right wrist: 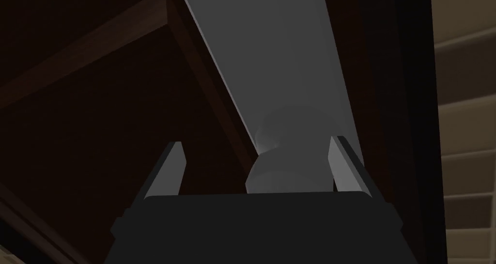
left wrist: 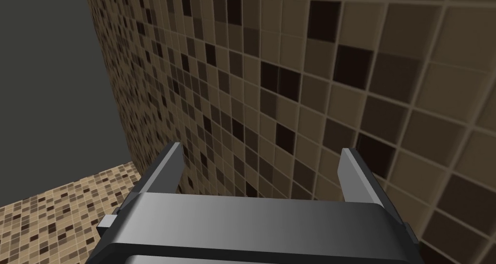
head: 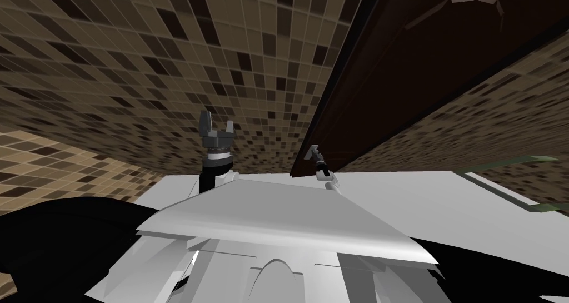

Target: Pull the door open

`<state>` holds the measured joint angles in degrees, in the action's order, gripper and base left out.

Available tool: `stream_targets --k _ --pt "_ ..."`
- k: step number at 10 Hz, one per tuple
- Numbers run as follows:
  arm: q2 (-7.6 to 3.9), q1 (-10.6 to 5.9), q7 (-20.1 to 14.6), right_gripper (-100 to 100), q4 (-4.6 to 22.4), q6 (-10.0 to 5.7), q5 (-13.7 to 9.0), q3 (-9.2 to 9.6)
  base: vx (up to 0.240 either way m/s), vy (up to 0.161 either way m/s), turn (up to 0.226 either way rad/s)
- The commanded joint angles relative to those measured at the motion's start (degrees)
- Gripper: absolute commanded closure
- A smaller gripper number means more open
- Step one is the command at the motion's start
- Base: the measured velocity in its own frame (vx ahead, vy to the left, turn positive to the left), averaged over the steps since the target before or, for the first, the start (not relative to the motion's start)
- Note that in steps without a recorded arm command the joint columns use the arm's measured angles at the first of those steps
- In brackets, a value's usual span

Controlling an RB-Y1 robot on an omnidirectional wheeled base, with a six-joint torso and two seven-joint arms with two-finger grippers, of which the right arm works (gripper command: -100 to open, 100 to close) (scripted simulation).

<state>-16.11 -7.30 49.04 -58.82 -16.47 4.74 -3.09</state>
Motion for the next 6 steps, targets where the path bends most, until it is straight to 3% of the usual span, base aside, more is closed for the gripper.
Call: stream_targets --k 1,2,3,4,5,6 --pt "-1.18 1.04 -0.9 100 -1.4 2.86 -2.9 -0.87 -0.012 0.007 0.007" --pt "-1.18 1.04 -0.9 100 -1.4 3.01 -2.9 -0.87 0.000 0.012 0.000" --pt "-1.16 0.90 -1.6 100 -1.2 4.82 -5.3 -1.05 -0.010 0.008 -0.068" --pt "-1.16 0.90 -1.6 100 -1.2 5.44 -6.6 -1.05 -0.012 0.008 -0.035" --pt "-1.15 0.75 -2.4 100 -1.0 7.44 -8.2 -1.25 -0.006 0.010 -0.022" --pt "-1.15 0.75 -2.4 100 -1.0 8.00 -9.8 -1.25 -0.012 0.010 -0.033"
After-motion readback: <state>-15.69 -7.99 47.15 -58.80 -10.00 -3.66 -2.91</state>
